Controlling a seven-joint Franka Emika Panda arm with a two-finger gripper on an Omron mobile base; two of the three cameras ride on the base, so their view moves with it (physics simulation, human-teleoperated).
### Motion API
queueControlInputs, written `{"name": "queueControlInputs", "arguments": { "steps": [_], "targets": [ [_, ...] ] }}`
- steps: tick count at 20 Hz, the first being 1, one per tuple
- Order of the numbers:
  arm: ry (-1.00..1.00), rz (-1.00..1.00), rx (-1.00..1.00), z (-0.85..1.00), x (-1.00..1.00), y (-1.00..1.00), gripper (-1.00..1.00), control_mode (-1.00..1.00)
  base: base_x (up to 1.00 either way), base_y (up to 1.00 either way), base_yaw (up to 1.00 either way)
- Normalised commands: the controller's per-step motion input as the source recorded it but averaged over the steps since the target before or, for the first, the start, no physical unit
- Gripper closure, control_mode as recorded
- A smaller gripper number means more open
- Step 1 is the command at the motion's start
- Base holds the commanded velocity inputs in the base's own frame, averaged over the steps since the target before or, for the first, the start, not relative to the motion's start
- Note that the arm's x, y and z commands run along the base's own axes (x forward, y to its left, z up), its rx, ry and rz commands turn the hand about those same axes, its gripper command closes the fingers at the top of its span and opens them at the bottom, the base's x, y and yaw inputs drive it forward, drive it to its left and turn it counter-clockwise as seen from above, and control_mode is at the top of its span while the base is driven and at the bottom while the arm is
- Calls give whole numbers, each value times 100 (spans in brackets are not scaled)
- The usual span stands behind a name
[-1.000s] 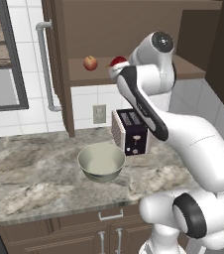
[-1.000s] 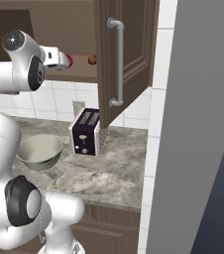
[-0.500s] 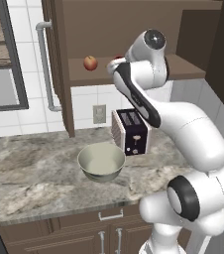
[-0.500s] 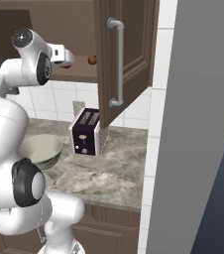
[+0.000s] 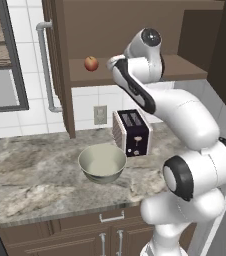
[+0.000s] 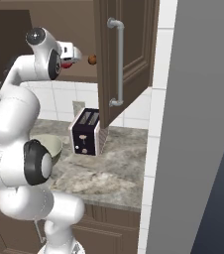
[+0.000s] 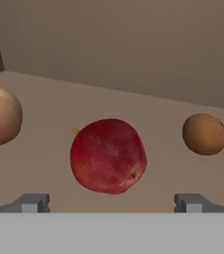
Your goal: Open the cabinet. Pick the peach and pear from the cabinet and place them into the bowl. Then close the cabinet.
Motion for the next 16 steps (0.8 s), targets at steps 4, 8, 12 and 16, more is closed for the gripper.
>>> {"name": "queueControlInputs", "arguments": {
  "steps": [4,8,12,16],
  "targets": [
    [0,0,0,-1,49,0,-100,-100,0,0,0],
    [0,0,0,-4,47,0,-100,-100,0,0,0],
    [0,0,0,-11,35,0,-100,-100,0,0,0],
    [6,0,0,-21,19,0,-100,-100,0,0,0]
  ]
}}
